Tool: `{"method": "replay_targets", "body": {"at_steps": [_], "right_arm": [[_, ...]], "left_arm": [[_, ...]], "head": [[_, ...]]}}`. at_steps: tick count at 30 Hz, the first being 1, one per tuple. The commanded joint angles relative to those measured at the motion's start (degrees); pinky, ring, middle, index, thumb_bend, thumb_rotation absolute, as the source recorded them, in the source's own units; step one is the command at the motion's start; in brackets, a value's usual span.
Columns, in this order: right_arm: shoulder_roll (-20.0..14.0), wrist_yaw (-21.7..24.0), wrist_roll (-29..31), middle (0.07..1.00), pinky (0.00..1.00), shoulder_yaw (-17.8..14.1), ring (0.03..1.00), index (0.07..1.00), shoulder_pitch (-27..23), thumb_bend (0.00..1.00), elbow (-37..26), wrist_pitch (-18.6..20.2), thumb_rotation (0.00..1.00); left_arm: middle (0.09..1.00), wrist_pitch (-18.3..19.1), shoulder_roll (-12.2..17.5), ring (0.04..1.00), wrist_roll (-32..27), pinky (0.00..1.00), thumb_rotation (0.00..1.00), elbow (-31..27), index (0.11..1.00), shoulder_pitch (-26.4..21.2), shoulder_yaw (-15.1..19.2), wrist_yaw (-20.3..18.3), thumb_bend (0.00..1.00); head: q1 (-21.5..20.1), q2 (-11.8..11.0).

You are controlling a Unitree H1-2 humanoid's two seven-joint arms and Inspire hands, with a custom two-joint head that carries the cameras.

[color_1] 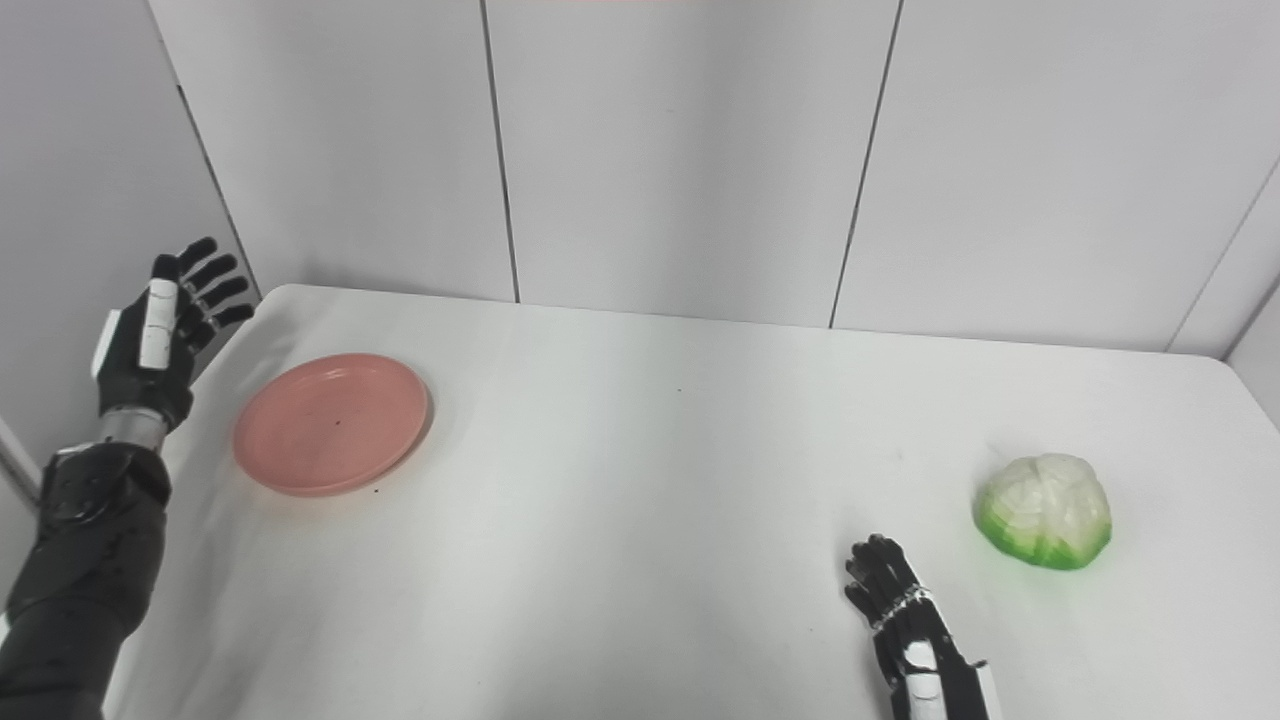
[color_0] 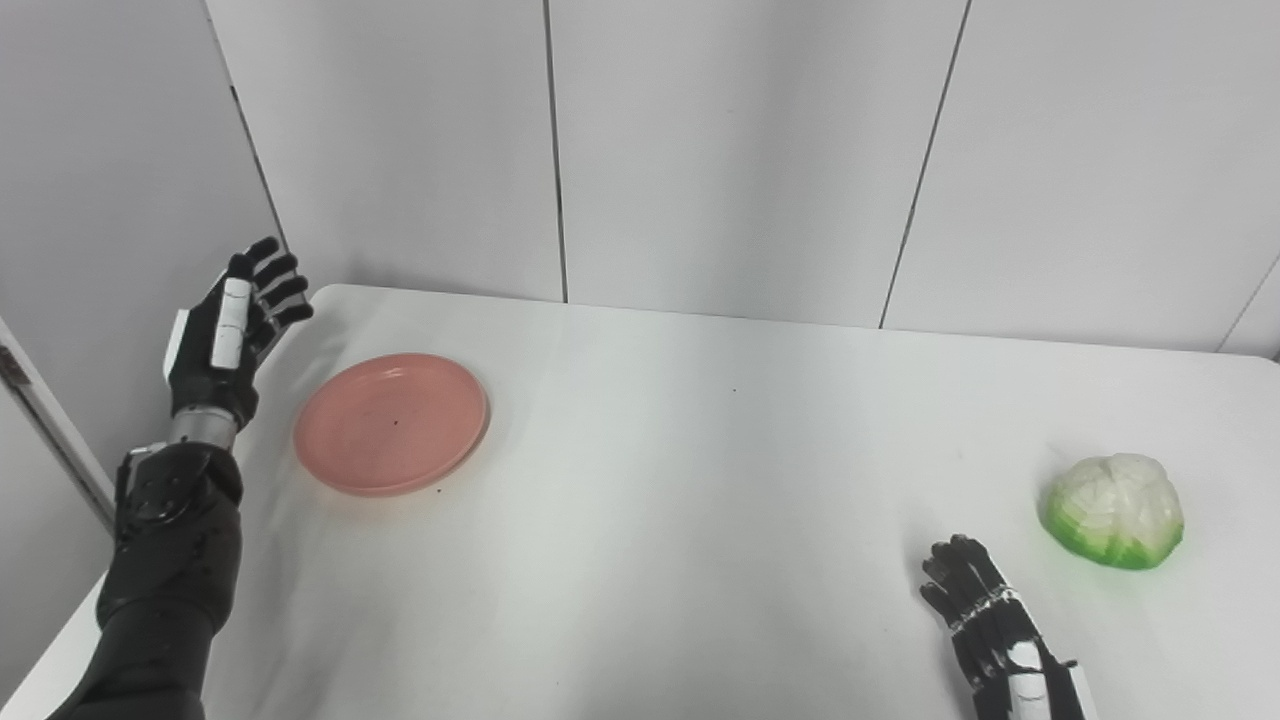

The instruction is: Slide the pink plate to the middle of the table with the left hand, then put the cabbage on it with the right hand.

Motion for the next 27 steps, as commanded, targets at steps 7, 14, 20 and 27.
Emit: {"method": "replay_targets", "body": {"at_steps": [7, 14, 20, 27], "right_arm": [[0.68, -0.65, 0.77, 0.875, 0.89, -0.62, 0.882, 0.839, 5.4, 0.79, -0.63, 2.4, 0.9], [0.81, -0.85, 0.52, 0.865, 0.86, -0.88, 0.868, 0.828, 6.25, 0.8, -1.69, 2.52, 0.89], [0.66, -0.67, 0.9, 0.868, 0.86, -1.14, 0.869, 0.819, 6.8, 0.8, -2.27, 2.97, 0.88], [0.52, -0.56, 1.09, 0.864, 0.85, -1.52, 0.867, 0.813, 7.21, 0.81, -2.56, 3.04, 0.87]], "left_arm": [[0.801, -1.88, 2.38, 0.791, 0.03, 0.72, 0.83, 4.96, 0.791, -3.06, -0.18, -1.06, 0.99], [0.782, -3.46, 1.81, 0.785, 1.06, 0.76, 0.84, 12.3, 0.785, -3.83, -0.85, -0.13, 0.98], [0.795, -4.29, 0.51, 0.802, 1.21, 0.7, 0.83, 15.01, 0.773, -3.97, -1.56, -0.04, 0.99], [0.824, -4.23, -0.97, 0.818, 2.18, 0.72, 0.86, 15.24, 0.805, -3.49, -3.09, 0.28, 1.0]], "head": [[-0.38, 0.63], [-1.4, 1.31], [-1.85, 1.51], [-2.12, 1.9]]}}
